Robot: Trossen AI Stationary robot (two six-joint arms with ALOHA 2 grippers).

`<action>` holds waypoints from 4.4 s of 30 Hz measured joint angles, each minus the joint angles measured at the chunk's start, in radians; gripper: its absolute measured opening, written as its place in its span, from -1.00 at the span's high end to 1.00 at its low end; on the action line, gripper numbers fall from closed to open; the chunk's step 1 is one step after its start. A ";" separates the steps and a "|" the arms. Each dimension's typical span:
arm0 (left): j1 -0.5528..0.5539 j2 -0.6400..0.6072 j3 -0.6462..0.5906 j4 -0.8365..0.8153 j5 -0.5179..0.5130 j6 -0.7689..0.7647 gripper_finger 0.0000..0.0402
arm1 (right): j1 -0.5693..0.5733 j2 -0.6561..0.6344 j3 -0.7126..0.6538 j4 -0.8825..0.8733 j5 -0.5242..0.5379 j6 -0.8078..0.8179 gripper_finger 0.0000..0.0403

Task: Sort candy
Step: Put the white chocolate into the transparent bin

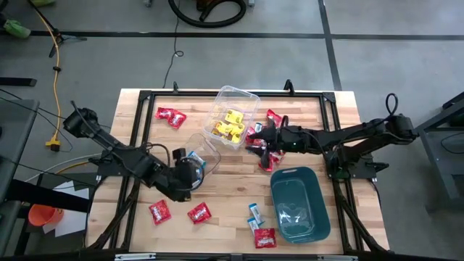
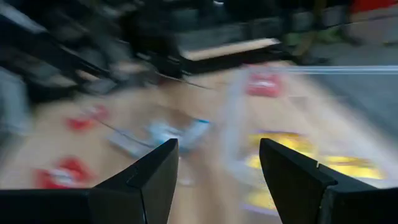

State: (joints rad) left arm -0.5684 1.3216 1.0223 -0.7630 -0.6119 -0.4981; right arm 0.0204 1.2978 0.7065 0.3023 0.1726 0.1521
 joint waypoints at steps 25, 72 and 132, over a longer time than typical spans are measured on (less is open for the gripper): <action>-0.077 0.000 -0.137 0.243 -0.155 0.161 0.23 | 0.383 0.573 0.937 -1.307 -0.165 0.459 -0.10; -0.053 0.000 -0.136 0.237 -0.157 0.274 0.23 | 0.364 0.939 0.971 -1.352 -0.317 0.660 -0.10; -0.053 0.000 -0.136 0.242 -0.157 0.262 0.23 | 0.383 0.924 1.048 -1.597 -0.200 0.177 -0.10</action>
State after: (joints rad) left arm -0.6212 1.3220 0.8860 -0.5213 -0.7689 -0.2356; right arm 0.4035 2.2215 1.7546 -1.2943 -0.0273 0.3292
